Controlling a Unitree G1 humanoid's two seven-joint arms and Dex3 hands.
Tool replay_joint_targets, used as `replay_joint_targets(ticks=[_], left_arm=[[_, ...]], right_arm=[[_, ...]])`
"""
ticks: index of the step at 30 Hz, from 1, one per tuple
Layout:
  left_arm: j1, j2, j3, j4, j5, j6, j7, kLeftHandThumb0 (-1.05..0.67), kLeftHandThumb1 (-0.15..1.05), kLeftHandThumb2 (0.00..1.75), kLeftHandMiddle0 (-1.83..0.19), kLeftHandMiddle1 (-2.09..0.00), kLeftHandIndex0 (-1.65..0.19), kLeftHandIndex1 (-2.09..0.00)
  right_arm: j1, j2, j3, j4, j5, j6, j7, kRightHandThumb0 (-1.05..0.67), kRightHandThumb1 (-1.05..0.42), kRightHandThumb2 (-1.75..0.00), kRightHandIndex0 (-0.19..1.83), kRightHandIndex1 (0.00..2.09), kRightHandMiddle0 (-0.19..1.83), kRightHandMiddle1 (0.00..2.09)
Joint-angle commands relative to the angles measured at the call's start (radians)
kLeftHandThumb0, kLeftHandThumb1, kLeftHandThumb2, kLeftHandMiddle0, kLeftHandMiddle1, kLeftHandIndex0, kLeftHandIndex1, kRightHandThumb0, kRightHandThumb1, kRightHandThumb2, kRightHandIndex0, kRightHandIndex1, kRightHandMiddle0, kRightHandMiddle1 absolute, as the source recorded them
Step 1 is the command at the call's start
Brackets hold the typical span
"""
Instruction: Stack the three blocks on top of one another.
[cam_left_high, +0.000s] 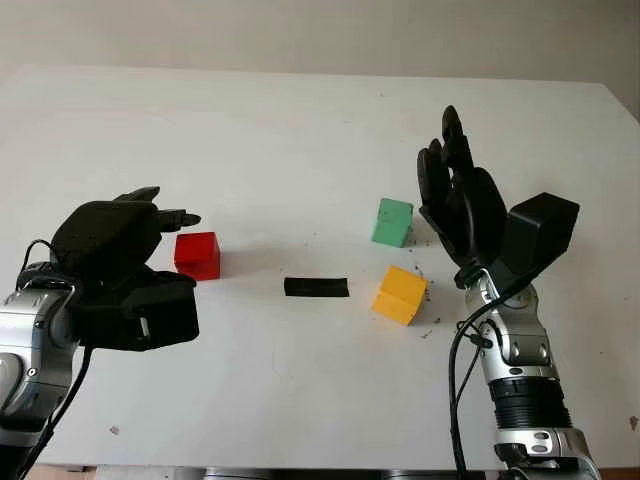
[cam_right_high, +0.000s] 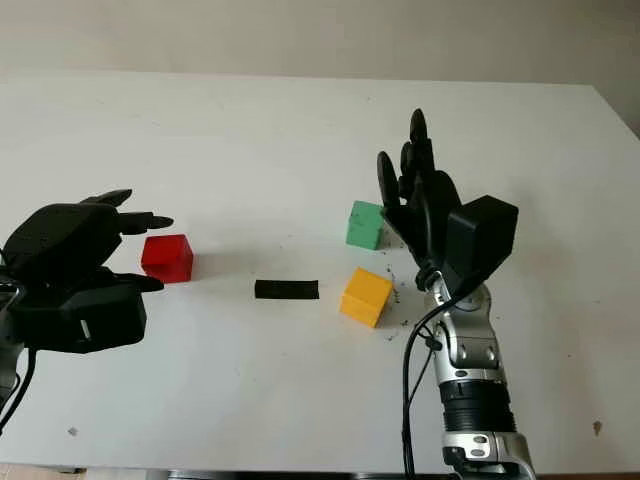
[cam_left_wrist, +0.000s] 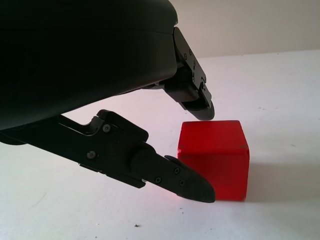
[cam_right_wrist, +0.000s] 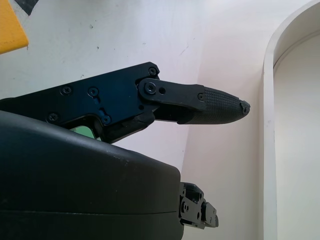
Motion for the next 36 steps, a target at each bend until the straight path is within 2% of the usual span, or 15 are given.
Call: replay_joint_targets(ticks=[1, 8, 10, 12, 15, 21, 27, 36], left_arm=[[-0.005, -0.004, -0.002, 0.008, 0.001, -0.019, 0.023, -0.54, 0.9, 0.05, -0.26, -0.07, -0.63, -0.21], [0.008, -0.004, 0.016, 0.023, -0.03, -0.065, 0.051, -0.52, 0.91, 0.06, -0.28, -0.06, -0.7, -0.3], [0.009, -0.005, 0.022, 0.025, -0.048, -0.074, 0.051, -0.52, 0.9, 0.05, -0.29, -0.06, -0.56, -0.58], [0.008, -0.004, 0.024, 0.025, -0.059, -0.078, 0.046, -0.52, 0.9, 0.05, -0.29, -0.05, -0.47, -0.77], [0.005, 0.004, 0.021, 0.027, -0.063, -0.08, 0.037, -0.52, 0.9, 0.05, -0.29, -0.05, -0.41, -0.91], [0.001, 0.026, 0.01, 0.03, -0.028, -0.092, 0.019, -0.5, 0.91, 0.06, -0.31, -0.06, -0.42, -0.97], [0.007, 0.038, 0.009, 0.031, -0.001, -0.12, 0.026, -0.39, 0.95, 0.06, -0.38, -0.07, -0.5, -1.05], [0.002, 0.057, 0.027, 0.005, -0.008, -0.169, 0.011, -0.34, 0.97, 0.05, -0.4, -0.06, -0.45, -1.11]], right_arm=[[0.001, -0.006, -0.001, -0.02, 0.002, 0.009, -0.001, -0.69, -1.05, -0.54, -0.19, 0.0, -0.19, 0.0], [0.004, -0.003, -0.002, -0.022, 0.007, 0.01, -0.001, -0.7, -1.05, -0.52, -0.19, 0.0, -0.19, 0.0], [0.004, -0.003, 0.0, -0.02, 0.007, 0.009, 0.0, -0.7, -1.05, -0.52, -0.19, 0.0, -0.19, 0.0], [0.003, -0.003, 0.002, -0.016, 0.004, 0.002, 0.001, -0.7, -1.05, -0.53, -0.19, 0.0, -0.19, 0.0], [0.003, -0.002, 0.0, -0.015, 0.005, 0.004, -0.002, -0.69, -1.05, -0.53, -0.19, 0.0, -0.19, 0.0], [0.004, -0.003, 0.0, -0.017, 0.002, 0.007, -0.007, -0.7, -1.05, -0.53, -0.19, 0.0, -0.19, 0.0], [0.007, 0.0, 0.0, -0.019, 0.002, 0.01, -0.015, -0.71, -1.05, -0.52, -0.19, 0.0, -0.19, 0.02], [0.006, -0.001, 0.002, -0.013, 0.009, 0.004, 0.0, -0.68, -1.05, -0.54, -0.19, 0.0, -0.19, 0.0]])
